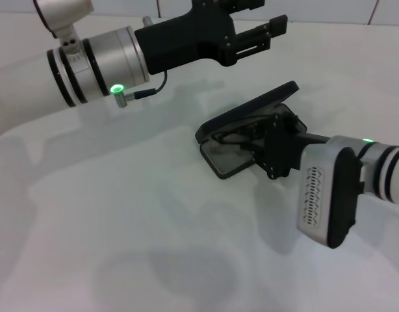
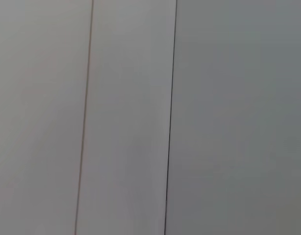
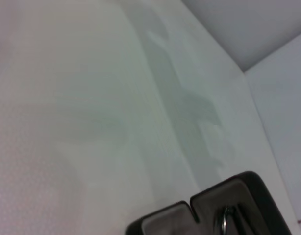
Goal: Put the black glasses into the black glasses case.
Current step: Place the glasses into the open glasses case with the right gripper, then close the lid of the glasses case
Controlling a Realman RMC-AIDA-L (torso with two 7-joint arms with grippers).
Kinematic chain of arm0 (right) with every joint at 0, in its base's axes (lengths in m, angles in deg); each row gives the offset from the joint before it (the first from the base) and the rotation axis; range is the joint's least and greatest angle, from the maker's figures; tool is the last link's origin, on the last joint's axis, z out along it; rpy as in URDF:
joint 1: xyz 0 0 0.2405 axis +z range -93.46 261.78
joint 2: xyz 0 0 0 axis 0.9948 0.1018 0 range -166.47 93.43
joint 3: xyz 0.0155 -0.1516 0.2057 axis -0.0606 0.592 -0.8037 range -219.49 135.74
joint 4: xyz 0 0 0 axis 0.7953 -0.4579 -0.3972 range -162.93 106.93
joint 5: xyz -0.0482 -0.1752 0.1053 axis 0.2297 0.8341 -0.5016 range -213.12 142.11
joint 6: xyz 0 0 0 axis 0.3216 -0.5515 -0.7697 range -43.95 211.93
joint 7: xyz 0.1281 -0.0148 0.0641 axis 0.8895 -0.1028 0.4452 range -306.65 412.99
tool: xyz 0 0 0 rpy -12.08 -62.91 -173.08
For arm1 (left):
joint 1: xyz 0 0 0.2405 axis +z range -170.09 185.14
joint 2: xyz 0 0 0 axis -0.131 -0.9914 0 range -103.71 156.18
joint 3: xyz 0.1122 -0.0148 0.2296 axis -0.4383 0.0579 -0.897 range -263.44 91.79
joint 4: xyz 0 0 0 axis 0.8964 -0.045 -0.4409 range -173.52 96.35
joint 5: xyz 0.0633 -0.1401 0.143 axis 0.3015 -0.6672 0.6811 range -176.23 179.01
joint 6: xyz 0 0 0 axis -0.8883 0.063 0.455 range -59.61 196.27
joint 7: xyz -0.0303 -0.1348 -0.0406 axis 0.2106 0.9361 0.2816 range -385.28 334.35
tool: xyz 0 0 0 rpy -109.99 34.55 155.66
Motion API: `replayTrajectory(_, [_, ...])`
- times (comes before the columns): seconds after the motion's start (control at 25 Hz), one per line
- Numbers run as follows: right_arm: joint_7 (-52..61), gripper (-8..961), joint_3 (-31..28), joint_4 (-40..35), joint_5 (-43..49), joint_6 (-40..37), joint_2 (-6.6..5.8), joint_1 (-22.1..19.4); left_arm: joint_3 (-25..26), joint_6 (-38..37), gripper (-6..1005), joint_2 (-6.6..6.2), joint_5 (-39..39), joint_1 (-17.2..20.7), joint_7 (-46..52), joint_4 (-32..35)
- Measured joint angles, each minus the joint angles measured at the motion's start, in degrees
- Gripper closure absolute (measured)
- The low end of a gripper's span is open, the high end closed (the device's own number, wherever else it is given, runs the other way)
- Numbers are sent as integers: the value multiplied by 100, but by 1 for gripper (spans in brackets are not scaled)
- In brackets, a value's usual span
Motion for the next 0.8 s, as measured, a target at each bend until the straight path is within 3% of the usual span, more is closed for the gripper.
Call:
replayTrajectory(0.2, [261,704,-674,-205,324,-1285,-4,-255,1,17,360,-2,1,40,26,-18])
replayTrajectory(0.24, [731,700,-1193,-311,775,-2158,-5,-316,0,21,360,-2,1,40,30,-21])
replayTrajectory(0.28, [731,696,-1193,-311,775,-2158,-5,-316,0,23,360,-2,-4,39,34,-25])
replayTrajectory(0.4, [1185,685,-2250,-360,1136,-3599,-5,-331,1,142,360,-2,-2,13,93,-29])
replayTrajectory(0.56, [1207,669,-3882,-204,1118,-5465,-1,-316,0,977,360,5,190,-147,515,5])
replayTrajectory(0.8, [1306,646,-5553,236,855,-6263,17,-335,-7,2339,360,4,1061,-518,1595,3])
